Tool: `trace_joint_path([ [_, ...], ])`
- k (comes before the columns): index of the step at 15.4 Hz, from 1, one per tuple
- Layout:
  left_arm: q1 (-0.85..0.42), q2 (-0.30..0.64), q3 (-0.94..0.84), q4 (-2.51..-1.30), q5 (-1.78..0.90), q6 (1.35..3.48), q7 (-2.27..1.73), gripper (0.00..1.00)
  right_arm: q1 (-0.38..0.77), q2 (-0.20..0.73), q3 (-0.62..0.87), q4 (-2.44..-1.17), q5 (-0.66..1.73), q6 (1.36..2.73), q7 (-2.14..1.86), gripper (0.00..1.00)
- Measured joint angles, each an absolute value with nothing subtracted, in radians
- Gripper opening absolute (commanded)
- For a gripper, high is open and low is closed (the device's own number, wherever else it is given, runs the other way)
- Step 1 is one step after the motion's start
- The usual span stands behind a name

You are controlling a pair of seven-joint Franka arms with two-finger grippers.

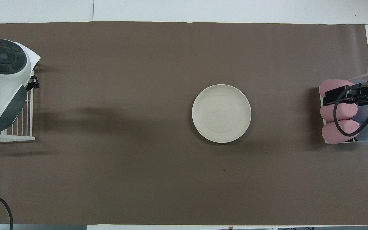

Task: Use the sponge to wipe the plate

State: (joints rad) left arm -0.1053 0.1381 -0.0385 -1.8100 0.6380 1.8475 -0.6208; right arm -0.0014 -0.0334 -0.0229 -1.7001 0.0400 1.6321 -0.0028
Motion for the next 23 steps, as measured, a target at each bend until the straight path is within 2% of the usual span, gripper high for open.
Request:
trace_joint_path([
  [5,-0.110,0.104,-0.035,-1.728,0.352,1.761,-0.588,1.00,-0.001,-0.033,-0.023,-1.699,0.040,1.632,-0.003,1.00],
  [11,-0.103,-0.050,-0.017,-1.713,0.085,1.596,-0.437,1.00,-0.001,-0.033,-0.023,-1.699,0.040,1.632,-0.003,1.00],
  [15,-0.104,-0.110,-0.023,-1.714,-0.009,1.504,-0.366,1.00,-0.001,-0.033,-0.023,-1.699,0.040,1.632,-0.003,1.00],
  [19,-0.105,-0.112,0.016,-1.701,-0.148,1.503,-0.350,1.00,-0.001,-0.033,-0.023,-1.699,0.040,1.632,-0.003,1.00],
  [23,-0.114,-0.073,0.019,-1.615,-0.063,1.434,-0.256,1.00,-0.001,-0.033,-0.023,-1.698,0.040,1.632,-0.003,1.00],
])
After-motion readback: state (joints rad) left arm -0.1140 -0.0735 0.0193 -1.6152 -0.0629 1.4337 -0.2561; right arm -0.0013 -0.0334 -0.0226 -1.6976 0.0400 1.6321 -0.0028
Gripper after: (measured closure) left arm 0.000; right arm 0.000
